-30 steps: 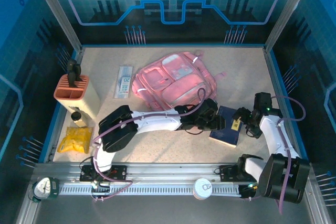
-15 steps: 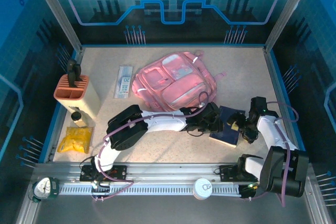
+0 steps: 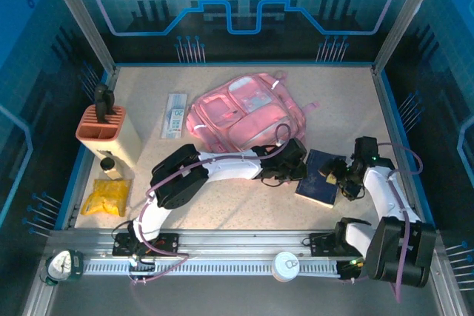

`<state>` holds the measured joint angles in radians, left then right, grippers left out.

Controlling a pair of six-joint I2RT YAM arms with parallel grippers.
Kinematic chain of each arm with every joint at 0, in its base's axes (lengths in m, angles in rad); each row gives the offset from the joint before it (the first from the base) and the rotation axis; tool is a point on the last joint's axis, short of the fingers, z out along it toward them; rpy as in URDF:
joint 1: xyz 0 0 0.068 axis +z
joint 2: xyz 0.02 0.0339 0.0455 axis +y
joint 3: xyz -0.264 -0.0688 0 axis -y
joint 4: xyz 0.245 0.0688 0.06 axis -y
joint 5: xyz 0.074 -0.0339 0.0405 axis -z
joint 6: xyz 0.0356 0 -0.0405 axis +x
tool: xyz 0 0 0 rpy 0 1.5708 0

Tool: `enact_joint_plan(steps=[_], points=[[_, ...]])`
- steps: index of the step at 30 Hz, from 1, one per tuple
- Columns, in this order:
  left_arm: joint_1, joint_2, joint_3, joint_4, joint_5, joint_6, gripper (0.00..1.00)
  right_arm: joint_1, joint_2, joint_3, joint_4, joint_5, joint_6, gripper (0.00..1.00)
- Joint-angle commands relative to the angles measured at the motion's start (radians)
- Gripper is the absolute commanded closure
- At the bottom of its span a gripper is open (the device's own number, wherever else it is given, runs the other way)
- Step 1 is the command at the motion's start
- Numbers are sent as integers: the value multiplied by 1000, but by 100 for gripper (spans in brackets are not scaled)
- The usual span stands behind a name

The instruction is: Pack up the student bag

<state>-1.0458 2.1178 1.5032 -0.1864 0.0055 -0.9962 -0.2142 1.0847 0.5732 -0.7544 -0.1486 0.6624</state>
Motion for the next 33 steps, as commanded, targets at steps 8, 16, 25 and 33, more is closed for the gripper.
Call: enact_joint_plan(steps=[8,16,25,33], points=[[-15,99,81,-19,25,-10,76,-8,76,-11,33,-87,-25,15],[-7,112,83,-77,-15,1,79,11,14,21,-9,-125,-21,21],[4,112,62,-86,-24,1,80,4,-53,47,-47,-136,-40,33],[4,113,55,-77,-16,-4,80,-13,-63,43,-45,-157,-57,52]])
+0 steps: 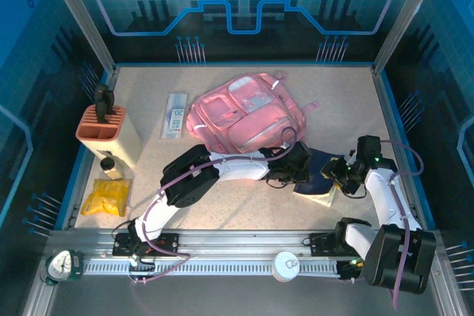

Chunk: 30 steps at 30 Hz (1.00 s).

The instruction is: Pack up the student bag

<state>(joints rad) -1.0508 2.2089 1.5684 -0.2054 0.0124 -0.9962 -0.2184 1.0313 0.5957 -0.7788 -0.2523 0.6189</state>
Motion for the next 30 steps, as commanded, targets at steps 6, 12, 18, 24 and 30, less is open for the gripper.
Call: enact_joint_plan(steps=[6,12,18,24,30], points=[[8,21,-8,-55,-18,-4,80,-22,-17,20,-23,-66,-20,66],[9,20,-10,-46,-12,-4,80,-37,-22,10,-27,-70,-22,82],[10,11,3,-50,-10,1,74,-41,-40,25,-38,-84,-16,94],[23,-46,18,-58,-12,20,62,-47,-83,48,-35,-103,5,99],[31,-177,-23,-48,1,29,49,-46,-118,109,-49,-102,38,100]])
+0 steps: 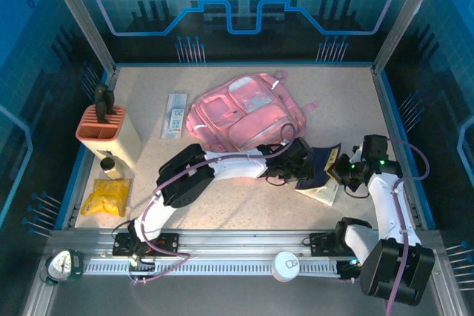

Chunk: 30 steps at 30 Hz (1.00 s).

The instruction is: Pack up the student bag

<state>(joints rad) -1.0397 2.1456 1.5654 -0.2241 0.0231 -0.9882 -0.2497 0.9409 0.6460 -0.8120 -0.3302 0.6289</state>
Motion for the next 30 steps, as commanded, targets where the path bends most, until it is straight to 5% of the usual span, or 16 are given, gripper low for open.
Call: enact_joint_plan(steps=[1,11,18,25,30], points=[[23,-144,-35,-24,-11,21,46,-14,-31,74,-19,-20,37,100],[91,-453,-236,44,8,18,31,16,-21,294,-66,-71,11,100],[235,-619,-393,156,139,37,22,144,20,385,6,-216,-3,100],[368,-662,-483,293,287,29,21,295,29,411,149,-305,37,99],[385,-638,-488,385,314,-1,28,364,51,393,252,-366,100,99]])
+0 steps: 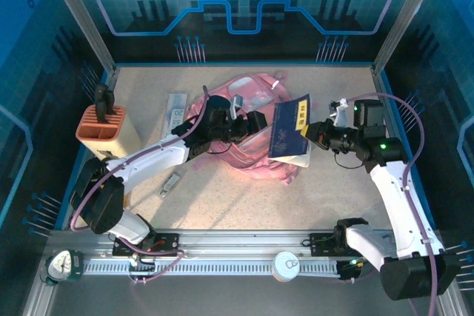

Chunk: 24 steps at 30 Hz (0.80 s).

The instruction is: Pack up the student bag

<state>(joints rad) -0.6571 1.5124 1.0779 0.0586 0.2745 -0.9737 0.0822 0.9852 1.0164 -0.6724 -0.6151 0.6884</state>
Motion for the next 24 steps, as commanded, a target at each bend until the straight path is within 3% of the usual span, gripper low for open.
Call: enact_joint_plan(steps=[1,3,6,10,20,24], points=[[4,4,6,111,67,-23,30,42,10,12,136,-88,55,99],[4,14,11,138,78,-36,36,51,11,-17,186,-100,77,99],[4,8,2,211,92,-57,54,51,20,-67,208,-93,75,100],[4,-4,5,205,81,-50,67,49,30,-99,233,-96,69,100],[1,18,15,167,61,-63,66,51,22,-122,343,-165,113,100],[1,9,11,162,48,-59,77,45,12,-121,297,-142,72,100]])
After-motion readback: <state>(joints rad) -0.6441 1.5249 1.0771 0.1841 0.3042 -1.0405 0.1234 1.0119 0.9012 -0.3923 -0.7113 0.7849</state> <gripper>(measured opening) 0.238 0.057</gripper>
